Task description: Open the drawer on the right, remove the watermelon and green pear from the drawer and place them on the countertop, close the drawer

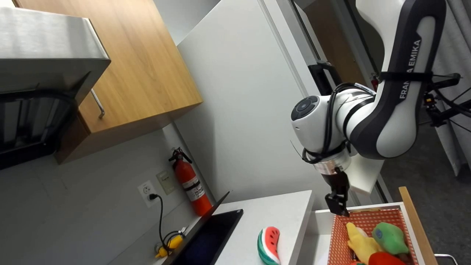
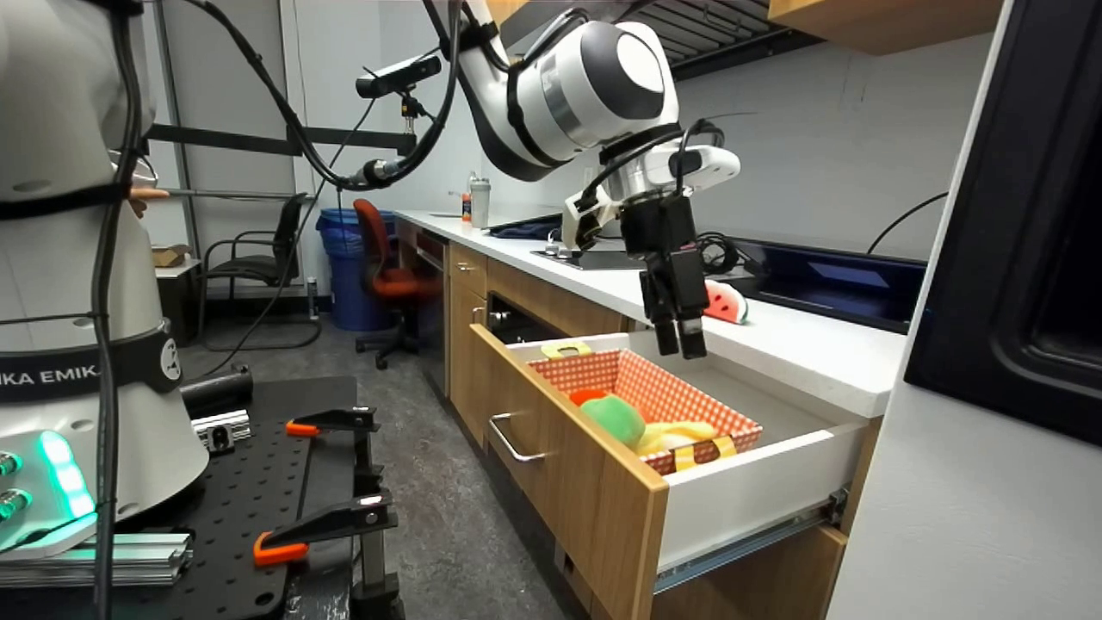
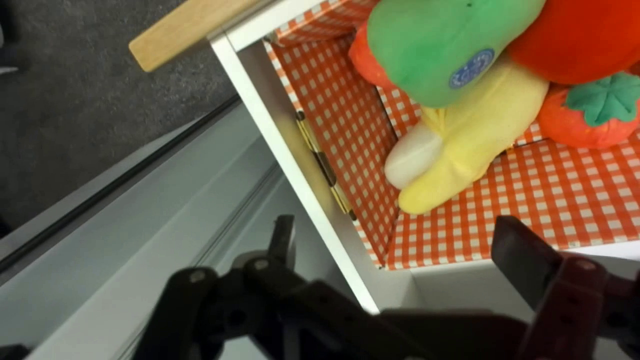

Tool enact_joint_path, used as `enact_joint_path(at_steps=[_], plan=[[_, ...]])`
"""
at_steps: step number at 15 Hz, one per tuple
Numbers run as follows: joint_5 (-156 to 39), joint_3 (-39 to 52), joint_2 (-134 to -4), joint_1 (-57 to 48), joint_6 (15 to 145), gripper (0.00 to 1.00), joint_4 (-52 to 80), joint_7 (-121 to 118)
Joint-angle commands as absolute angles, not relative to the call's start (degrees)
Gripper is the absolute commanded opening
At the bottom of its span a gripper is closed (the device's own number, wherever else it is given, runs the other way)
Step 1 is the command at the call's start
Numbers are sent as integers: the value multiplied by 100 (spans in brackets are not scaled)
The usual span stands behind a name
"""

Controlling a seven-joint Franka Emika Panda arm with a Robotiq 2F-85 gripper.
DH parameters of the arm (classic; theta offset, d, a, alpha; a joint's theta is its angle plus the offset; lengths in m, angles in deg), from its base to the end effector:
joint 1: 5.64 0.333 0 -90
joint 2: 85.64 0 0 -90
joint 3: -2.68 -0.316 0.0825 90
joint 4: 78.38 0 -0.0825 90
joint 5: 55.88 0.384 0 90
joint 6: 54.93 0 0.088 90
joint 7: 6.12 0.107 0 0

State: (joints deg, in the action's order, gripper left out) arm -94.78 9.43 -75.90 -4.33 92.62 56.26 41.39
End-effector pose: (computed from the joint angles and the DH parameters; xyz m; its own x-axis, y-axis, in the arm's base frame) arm 0.5149 -0.0389 0.2626 0.9240 -0.2986 0.2388 -0.3632 -0.8806 0.3045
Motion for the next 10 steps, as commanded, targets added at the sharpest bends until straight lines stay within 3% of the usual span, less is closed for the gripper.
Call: enact_joint_path(at_steps=[1,10], plan=[[-8864,887,-7602,-486,9051,100,5694,3859],[-7910,903,-7480,-469,8819,100,5765,3818]])
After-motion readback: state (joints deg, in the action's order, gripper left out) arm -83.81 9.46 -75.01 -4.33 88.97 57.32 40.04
